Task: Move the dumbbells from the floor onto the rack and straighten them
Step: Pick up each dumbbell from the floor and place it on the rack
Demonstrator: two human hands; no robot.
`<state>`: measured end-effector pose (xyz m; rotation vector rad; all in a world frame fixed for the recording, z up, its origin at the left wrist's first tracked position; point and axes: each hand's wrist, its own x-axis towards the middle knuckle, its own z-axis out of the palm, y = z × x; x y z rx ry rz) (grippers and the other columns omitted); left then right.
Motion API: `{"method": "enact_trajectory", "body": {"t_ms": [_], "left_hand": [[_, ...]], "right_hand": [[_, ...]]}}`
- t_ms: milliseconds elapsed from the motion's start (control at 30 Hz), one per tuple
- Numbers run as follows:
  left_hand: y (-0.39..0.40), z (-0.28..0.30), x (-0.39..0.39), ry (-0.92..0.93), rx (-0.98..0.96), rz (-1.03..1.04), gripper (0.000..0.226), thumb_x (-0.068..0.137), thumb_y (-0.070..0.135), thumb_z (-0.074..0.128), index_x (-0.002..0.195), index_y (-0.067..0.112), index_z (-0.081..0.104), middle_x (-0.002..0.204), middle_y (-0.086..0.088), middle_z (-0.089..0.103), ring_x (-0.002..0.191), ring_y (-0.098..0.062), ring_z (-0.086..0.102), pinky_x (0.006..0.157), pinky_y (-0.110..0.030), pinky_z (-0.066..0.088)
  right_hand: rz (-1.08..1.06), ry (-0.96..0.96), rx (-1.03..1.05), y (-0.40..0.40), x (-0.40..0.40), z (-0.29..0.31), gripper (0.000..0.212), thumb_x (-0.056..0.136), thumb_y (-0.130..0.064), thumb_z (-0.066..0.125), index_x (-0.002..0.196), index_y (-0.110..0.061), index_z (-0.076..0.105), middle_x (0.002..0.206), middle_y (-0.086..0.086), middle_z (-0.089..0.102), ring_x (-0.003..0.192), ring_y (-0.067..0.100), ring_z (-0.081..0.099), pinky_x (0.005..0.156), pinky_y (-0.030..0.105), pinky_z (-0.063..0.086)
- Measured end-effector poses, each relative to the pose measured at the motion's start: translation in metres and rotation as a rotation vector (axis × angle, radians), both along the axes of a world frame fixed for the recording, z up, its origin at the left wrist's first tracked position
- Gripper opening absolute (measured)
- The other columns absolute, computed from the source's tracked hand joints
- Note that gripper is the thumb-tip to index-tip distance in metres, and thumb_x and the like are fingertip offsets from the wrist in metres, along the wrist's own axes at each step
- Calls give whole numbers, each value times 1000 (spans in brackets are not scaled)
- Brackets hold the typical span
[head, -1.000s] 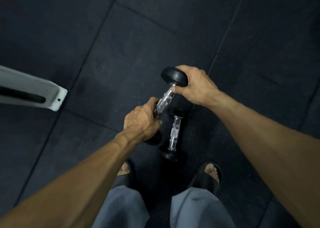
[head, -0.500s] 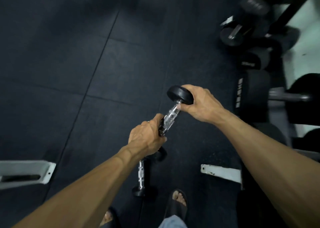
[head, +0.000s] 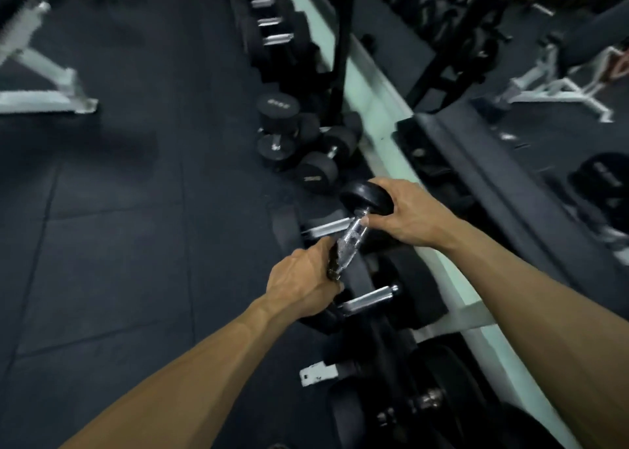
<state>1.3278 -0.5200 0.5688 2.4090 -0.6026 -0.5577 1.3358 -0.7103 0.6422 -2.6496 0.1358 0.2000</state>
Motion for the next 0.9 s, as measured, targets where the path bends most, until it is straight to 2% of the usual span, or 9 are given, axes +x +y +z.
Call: {"method": "enact_trajectory", "body": {"t_ms": [133, 300, 367, 433, 567, 667, 800, 900], "left_hand": [[-69, 41, -5, -37, -43, -98, 45, 78, 28, 67, 120, 29, 47, 103, 2, 66, 95, -26, 62, 78, -41, 51], [-152, 76, -8, -67, -49, -238, 53, 75, 34, 71, 121, 26, 46, 110, -4, 66, 106, -29, 58, 74, -34, 42], [-182, 85, -10, -39, -51, -273, 50, 75, 32, 72, 119, 26, 48, 106, -3, 66, 103, -28, 59, 72, -32, 41], [-210, 90, -10, -12, -60, -305, 45, 74, 30, 73, 113, 26, 50, 101, -1, 66, 99, -26, 61, 72, -32, 42], [-260, 97, -8, -19, -42, -360, 49, 74, 28, 72, 118, 27, 50, 102, -1, 66, 99, -26, 61, 76, -35, 48], [-290, 97, -3, -47, -12, -381, 46, 75, 26, 69, 116, 30, 50, 99, 0, 65, 97, -25, 61, 72, -34, 45], [-306, 87, 1, -47, 51, -398, 43, 77, 23, 67, 117, 31, 53, 95, 3, 65, 92, -22, 60, 67, -31, 39], [-312, 87, 9, -8, 68, -422, 44, 75, 24, 69, 116, 32, 55, 92, 3, 66, 90, -22, 61, 68, -31, 42]], "right_hand": [[-103, -33, -19, -68, -28, 43, 35, 79, -30, 77, 111, -27, 63, 99, -8, 69, 94, 15, 65, 89, 36, 51], [-206, -49, -23, -146, -57, 79, 31, 79, -25, 79, 106, -22, 63, 99, -4, 69, 94, 16, 65, 88, 32, 49], [-254, -48, -33, -172, -67, 88, 34, 79, -24, 80, 108, -24, 63, 99, -5, 69, 95, 15, 65, 89, 30, 48], [-300, -41, -43, -197, -73, 94, 35, 78, -24, 80, 108, -23, 63, 99, -4, 70, 95, 17, 65, 90, 33, 49], [-395, -16, -41, -241, -79, 99, 37, 79, -21, 79, 110, -28, 59, 100, -3, 68, 95, 18, 63, 85, 28, 45], [-475, -5, -10, -266, -78, 93, 41, 80, -19, 79, 115, -26, 59, 100, -3, 67, 96, 18, 62, 86, 27, 43], [-541, 62, 43, -284, -76, 70, 40, 81, -18, 78, 113, -26, 56, 101, -3, 66, 98, 19, 62, 87, 30, 44], [-547, 79, 97, -293, -73, 62, 38, 81, -18, 78, 109, -30, 55, 98, -5, 66, 96, 18, 63, 90, 33, 47]]}}
